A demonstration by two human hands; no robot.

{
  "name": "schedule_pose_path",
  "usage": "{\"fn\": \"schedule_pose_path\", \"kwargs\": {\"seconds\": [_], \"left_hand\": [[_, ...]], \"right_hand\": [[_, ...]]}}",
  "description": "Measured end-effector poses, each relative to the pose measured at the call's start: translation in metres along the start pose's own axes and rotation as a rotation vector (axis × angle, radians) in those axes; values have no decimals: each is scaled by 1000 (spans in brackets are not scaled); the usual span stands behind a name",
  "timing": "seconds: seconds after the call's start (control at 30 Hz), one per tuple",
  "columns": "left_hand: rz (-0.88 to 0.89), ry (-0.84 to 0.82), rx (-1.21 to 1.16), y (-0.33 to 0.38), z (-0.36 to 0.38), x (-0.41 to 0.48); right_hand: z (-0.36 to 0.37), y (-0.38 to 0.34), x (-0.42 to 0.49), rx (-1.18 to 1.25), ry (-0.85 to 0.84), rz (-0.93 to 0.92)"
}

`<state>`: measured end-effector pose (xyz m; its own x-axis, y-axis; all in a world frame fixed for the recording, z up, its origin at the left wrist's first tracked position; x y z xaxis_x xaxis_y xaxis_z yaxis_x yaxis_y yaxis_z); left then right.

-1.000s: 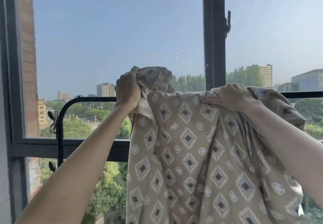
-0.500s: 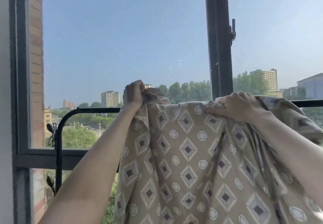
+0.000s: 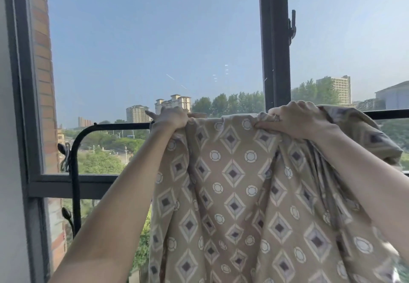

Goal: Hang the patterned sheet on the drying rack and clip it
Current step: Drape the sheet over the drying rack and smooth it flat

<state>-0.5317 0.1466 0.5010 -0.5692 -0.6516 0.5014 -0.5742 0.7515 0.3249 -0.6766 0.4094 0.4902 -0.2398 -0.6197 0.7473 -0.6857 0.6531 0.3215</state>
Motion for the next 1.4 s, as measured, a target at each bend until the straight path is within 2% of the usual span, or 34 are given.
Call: {"fn": "schedule_pose_path", "kwargs": {"seconds": [0.1,0.2,0.33,0.43,0.5,0.6,0.67,0.8,1.1,1.33,1.4], "left_hand": [[-29,221,-20,-5,-4,-11],[64,422,-114,-10,5,-36],[133,533,-238,-21,20,-69],[106,633,-287,-29,42,-106],[-16,648,-363,-37,63,-128],[-254,527,-433,-47,97,-150],[-271,469,-511,-51,110,-156],[-114,552,-754,-54,99,-156],[336,818,-826,-24,-14,-112],[410,758,-754,8,-81,-26],[415,661,-729,14,-78,-8]], "right_hand": [[-3,-2,-2,-23,26,1],[-6,0,-5,-34,42,6],[-5,-5,-5,-17,38,17],[-5,-8,-4,-30,45,20],[-7,-10,-5,-39,45,25],[-11,-10,-9,-76,46,24],[-14,-9,-12,-71,35,20],[-18,-8,-17,-50,19,11],[-19,-7,-17,-54,-3,17],[-23,-11,-19,-73,45,11],[-26,-11,-21,-61,61,18]]}}
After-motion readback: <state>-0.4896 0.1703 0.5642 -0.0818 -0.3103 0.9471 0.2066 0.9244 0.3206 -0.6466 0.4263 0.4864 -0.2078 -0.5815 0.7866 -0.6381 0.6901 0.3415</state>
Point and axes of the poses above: each hand's wrist, its own x-axis towards the middle knuckle, its own z-axis out of the palm, y = z × x, the point moved 4 cm from there along x, towards the middle knuckle, and after that the axes turned 7 degrees about -x, right-handed, at the moved point
